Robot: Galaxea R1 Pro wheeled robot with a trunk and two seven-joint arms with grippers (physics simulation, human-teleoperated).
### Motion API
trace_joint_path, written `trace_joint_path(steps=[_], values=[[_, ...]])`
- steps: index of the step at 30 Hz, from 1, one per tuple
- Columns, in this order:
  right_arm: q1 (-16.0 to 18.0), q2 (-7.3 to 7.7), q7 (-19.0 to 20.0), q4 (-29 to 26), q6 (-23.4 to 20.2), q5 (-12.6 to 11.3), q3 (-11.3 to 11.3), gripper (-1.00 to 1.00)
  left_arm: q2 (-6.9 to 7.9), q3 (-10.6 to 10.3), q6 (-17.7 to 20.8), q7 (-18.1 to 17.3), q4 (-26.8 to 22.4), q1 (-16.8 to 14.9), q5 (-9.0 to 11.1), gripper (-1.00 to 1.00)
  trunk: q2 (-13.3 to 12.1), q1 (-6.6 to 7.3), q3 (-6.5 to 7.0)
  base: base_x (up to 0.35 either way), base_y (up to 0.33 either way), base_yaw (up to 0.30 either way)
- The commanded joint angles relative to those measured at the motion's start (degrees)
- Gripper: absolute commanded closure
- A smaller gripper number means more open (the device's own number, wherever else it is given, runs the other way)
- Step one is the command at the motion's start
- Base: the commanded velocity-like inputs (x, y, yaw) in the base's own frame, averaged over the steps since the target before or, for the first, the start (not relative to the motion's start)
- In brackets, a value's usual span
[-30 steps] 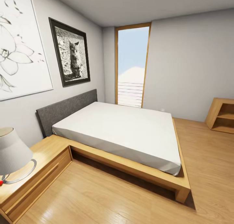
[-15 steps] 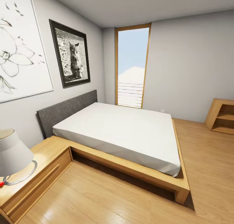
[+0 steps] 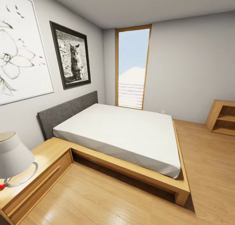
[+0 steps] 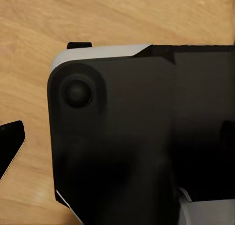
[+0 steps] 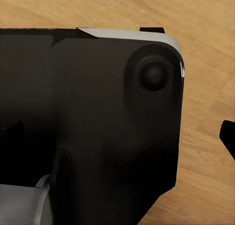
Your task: In the bedroom, organize the workspace by keeping the computer under the desk, ensuring the monitor is on the desk, placing the keyboard on the desk next to the monitor, placing the mouse on the desk next to the keyboard, moving the folder from the swivel chair onto the desk next to the mouse, stacking the notebook on top of the folder with the pen on top of the notebook, and positioning the swivel chair next to the desk.
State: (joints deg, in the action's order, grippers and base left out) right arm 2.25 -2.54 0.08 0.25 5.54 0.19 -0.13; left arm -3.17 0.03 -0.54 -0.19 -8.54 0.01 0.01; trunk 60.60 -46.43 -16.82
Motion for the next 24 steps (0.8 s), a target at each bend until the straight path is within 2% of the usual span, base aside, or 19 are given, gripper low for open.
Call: trace_joint_path(steps=[1,7,8,12,15,18,24], values=[[0.05,-0.01,0.01,-0.1,0.57,-0.01,-0.05,-1.0,0.07,0.02,-0.1,-0.01,-0.42,0.0,0.02,-1.0,-0.38,0.22,0.12,0.0,0.0,0.0],[0.06,-0.06,-0.02,-1.73,7.67,-0.09,-0.19,-1.0,0.52,0.11,-1.23,-0.02,-2.34,0.03,0.67,-1.0,-2.78,1.54,1.2,0.0,0.0,0.0],[0.05,-0.08,-0.04,-1.89,10.07,-0.09,-0.2,-1.0,0.58,0.16,-1.99,-0.01,-2.51,0.03,1.46,-1.0,-3.18,1.76,1.38,0.0,0.0,0.0],[0.04,-0.09,-0.06,-2.11,13.89,-0.15,-0.19,-1.0,0.66,0.29,-4.31,-0.03,-2.72,0.02,4.25,-1.0,-4.79,2.64,2.1,0.0,0.0,0.0],[0.04,-0.1,-0.07,-2.6,16.07,-0.18,-0.15,-1.0,0.78,0.37,-8.38,-0.06,-2.84,0.02,8.92,-1.0,-5.99,3.3,2.64,0.0,0.0,0.0],[0.04,-0.1,-0.08,-3.67,16.73,-0.2,-0.14,-1.0,1.23,0.39,-11.86,-0.07,-2.87,0.03,11.76,-1.0,-7.2,3.96,3.18,0.0,0.0,0.0],[0.05,-0.1,-0.08,-6.03,17.16,-0.21,-0.13,-1.0,1.97,0.41,-15.01,-0.08,-3.2,0.02,13.62,-1.0,-9.6,5.28,4.25,0.0,0.0,0.0]])
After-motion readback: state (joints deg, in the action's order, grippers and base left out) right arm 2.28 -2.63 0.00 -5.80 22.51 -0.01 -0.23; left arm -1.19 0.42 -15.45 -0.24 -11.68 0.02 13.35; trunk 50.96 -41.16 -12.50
